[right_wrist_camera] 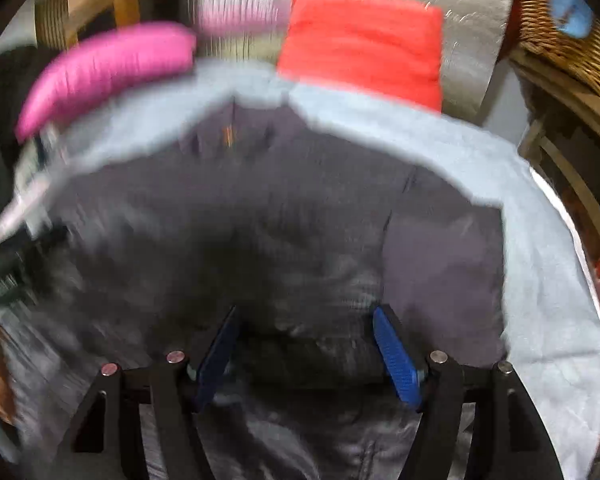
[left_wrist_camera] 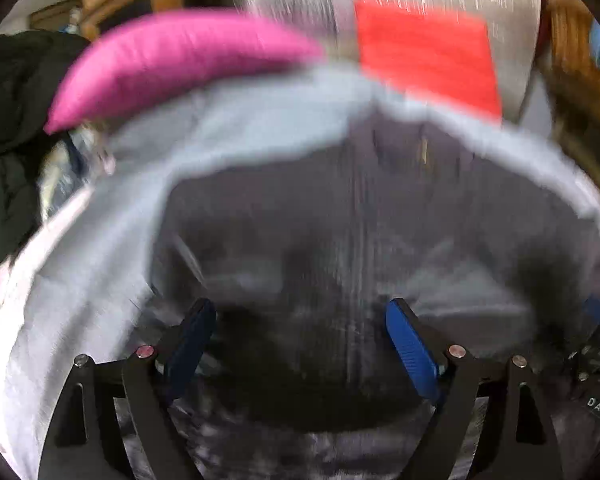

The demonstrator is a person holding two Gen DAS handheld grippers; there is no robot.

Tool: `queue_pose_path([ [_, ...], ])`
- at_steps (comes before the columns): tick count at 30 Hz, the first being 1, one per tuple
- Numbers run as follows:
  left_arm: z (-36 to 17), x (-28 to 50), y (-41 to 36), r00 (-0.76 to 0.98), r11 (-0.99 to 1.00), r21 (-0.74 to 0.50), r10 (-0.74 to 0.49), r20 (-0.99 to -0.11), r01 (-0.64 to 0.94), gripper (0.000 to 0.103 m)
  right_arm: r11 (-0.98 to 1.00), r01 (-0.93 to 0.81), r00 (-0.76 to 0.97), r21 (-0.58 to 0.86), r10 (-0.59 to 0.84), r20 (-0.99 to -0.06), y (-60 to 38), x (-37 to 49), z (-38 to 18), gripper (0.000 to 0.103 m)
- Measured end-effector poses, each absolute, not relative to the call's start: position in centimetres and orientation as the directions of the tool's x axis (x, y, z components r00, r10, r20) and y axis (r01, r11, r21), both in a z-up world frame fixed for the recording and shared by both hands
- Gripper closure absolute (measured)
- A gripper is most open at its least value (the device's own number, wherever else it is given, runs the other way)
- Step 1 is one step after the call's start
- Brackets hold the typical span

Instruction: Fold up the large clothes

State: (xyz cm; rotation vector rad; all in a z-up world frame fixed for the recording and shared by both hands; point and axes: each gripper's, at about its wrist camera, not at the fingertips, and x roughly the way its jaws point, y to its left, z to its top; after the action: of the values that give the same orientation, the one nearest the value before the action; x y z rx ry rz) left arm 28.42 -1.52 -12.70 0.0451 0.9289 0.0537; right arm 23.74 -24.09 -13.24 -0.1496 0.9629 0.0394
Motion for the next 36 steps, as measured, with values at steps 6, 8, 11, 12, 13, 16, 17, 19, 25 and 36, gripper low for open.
queue_pose_path([
  [6,-13.7,28.2,-1.7,0.615,0.997,0.076,0.076,-0.785,-0.027,0.012,0.986,-0.112,0.558,-0.122,-0.039,-0.829,-24.2,23.7,-12.2,0.028],
  [8,-13.8,28.2,-1.7,0.62,0.996,0.084,0.081,-0.78,-0.025,0.011,0.993,-0.088,0.604,-0.082,-0.012,-0.797,-24.9,24.1,-10.2,0.028],
  [11,-13.9,28.1,-1.9,0.628,0.995,0.091,0.088,-0.773,-0.027,0.011,0.997,-0.055,0.637,-0.06,-0.011,-0.771,-25.6,25.8,-8.7,0.028],
  [12,-13.9,28.1,-1.8,0.628,0.996,0.089,0.086,-0.773,-0.027,0.011,0.997,-0.043,0.631,-0.057,-0.017,-0.776,-25.8,27.0,-8.7,0.028],
  [13,-14.0,28.1,-1.6,0.628,0.996,0.087,0.085,-0.774,-0.027,0.011,0.998,-0.031,0.62,-0.051,-0.021,-0.785,-26.0,28.3,-9.0,0.028],
  [16,-14.0,27.9,-1.6,0.628,0.996,0.089,0.086,-0.773,-0.027,0.011,0.998,0.031,0.546,-0.048,-0.057,-0.836,-27.2,31.4,-11.9,0.027],
  [17,-14.0,27.9,-1.7,0.629,0.995,0.092,0.087,-0.773,-0.025,0.011,0.999,0.039,0.515,-0.036,-0.051,-0.856,-27.1,32.0,-13.4,0.023],
  [19,-14.0,27.8,-1.7,0.632,0.995,0.094,0.089,-0.77,-0.025,0.011,0.999,0.035,0.533,-0.037,-0.05,-0.845,-27.3,32.0,-13.7,0.021],
  [25,-14.0,27.8,-1.6,0.639,0.996,0.089,0.085,-0.764,-0.026,0.011,0.999,0.038,0.593,0.009,-0.015,-0.805,-27.2,28.6,-10.5,0.022],
  [36,-9.6,23.6,1.8,0.679,0.999,-0.019,0.006,-0.734,-0.029,0.011,0.999,-0.03,0.597,-0.013,0.008,-0.802,-25.4,23.3,-9.0,0.021],
])
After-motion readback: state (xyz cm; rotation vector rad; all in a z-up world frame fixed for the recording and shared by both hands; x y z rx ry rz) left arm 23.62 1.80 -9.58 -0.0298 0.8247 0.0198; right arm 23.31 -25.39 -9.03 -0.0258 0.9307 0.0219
